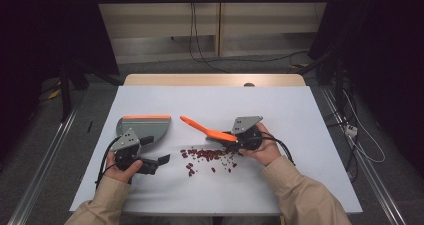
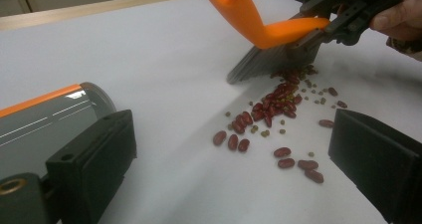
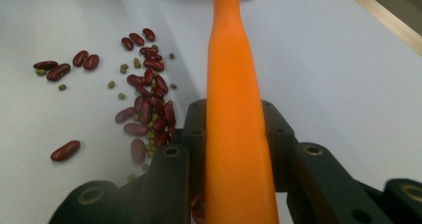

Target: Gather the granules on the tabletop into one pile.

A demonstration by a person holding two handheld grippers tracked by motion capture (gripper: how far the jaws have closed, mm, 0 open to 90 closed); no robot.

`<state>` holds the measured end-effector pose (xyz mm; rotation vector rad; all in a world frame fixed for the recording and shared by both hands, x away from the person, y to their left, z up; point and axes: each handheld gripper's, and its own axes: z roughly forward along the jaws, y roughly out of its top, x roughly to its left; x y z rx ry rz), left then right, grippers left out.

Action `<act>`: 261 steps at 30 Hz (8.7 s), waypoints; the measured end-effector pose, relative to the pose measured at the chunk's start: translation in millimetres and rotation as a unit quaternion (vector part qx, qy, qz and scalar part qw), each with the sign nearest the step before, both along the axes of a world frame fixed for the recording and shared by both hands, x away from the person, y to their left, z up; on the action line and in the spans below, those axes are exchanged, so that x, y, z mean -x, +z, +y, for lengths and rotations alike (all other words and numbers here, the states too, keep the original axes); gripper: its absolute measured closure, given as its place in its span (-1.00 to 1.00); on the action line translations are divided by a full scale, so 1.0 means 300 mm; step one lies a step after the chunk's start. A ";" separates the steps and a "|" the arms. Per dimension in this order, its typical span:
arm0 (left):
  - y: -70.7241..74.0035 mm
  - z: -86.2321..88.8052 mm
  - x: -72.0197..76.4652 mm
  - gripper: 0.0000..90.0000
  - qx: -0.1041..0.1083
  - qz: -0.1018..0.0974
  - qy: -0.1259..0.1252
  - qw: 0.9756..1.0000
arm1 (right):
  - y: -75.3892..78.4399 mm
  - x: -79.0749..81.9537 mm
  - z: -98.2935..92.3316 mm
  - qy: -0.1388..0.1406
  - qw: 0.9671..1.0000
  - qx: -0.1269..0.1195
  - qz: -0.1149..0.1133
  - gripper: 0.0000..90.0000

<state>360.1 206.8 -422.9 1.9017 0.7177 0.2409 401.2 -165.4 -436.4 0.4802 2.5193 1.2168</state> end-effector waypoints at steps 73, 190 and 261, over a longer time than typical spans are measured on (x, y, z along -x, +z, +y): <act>0.009 0.002 0.014 -0.89 -0.001 -0.008 -0.003 1.000 | 0.039 0.135 -0.001 -0.198 0.977 -0.073 0.019 0.59; 0.019 0.026 0.020 -0.90 0.004 -0.011 0.006 1.000 | -0.019 0.131 0.270 -0.285 0.917 -0.232 0.152 0.58; 0.004 0.011 0.007 -0.90 -0.003 0.000 0.005 1.000 | -0.051 -0.166 -0.005 -0.110 0.988 -0.110 0.012 0.58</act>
